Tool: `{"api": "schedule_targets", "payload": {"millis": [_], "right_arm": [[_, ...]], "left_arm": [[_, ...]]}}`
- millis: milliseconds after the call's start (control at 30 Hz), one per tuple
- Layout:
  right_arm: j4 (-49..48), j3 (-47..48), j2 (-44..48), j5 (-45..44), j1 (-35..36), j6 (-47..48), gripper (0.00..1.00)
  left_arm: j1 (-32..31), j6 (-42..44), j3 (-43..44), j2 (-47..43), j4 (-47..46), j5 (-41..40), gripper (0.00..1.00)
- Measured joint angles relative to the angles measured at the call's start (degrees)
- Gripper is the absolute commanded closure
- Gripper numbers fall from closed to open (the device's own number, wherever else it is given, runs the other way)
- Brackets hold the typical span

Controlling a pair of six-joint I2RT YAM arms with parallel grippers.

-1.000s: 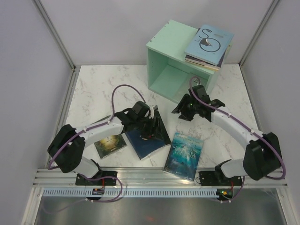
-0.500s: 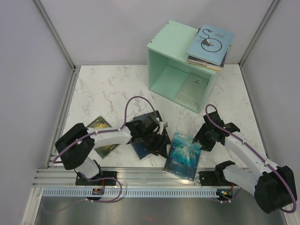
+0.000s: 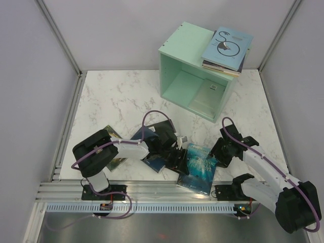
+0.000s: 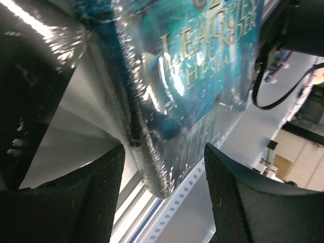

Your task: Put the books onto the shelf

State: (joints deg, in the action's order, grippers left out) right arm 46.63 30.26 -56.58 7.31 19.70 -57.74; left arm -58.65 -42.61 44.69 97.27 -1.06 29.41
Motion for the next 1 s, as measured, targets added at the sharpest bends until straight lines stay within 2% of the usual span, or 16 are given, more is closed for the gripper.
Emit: {"api": "schedule_targets", "payload": {"millis": [367,433,500,567,600,700,833,933,1000], "right_arm": [[-0.61,-2.25,2.49,1.05,-0.07,0.17,0.41],[-0.55,-2.25,2.51,1.03,-0.09,0.5,0.42],[-0.46,-2.25,2.54,1.01,-0.13,0.63,0.42],[-0.37,-2.27,2.67,0.98,-0.15,0.85,0.42],[-0.35,-2.32,2.82,0.98,-0.17,0.98,0.42],[-0.2,-2.45,3.43,0.83,-0.22,1.05,0.43],[0.13,-2.4,4.92,0.5,-0.22,1.22,0.42],[0.59,-2.75,7.13,0.33,-0.22,0.98,0.43],[0.7,-3.15,8.87,0.48,-0.15,0.44,0.43]], "left_arm": [[0.35,-6.51,-6.19,2.45,-19.69,5.53,0.33],[0.35,-8.28,-7.65,2.89,-24.17,6.1,0.37],[0.42,-10.08,-9.11,3.54,-28.44,6.71,0.47],[0.55,-12.04,-10.03,4.11,-30.62,6.71,0.53],[0.63,-12.9,-10.23,4.35,-31.32,6.75,0.6],[1.07,-17.05,-10.49,4.48,-32.37,7.63,0.68],[1.14,-21.22,-10.62,5.05,-35.95,9.31,0.68],[1.07,-26.49,-10.64,7.76,-43.1,11.69,0.6],[0.81,-29.88,-10.62,10.05,-47.67,12.96,0.58]]}}
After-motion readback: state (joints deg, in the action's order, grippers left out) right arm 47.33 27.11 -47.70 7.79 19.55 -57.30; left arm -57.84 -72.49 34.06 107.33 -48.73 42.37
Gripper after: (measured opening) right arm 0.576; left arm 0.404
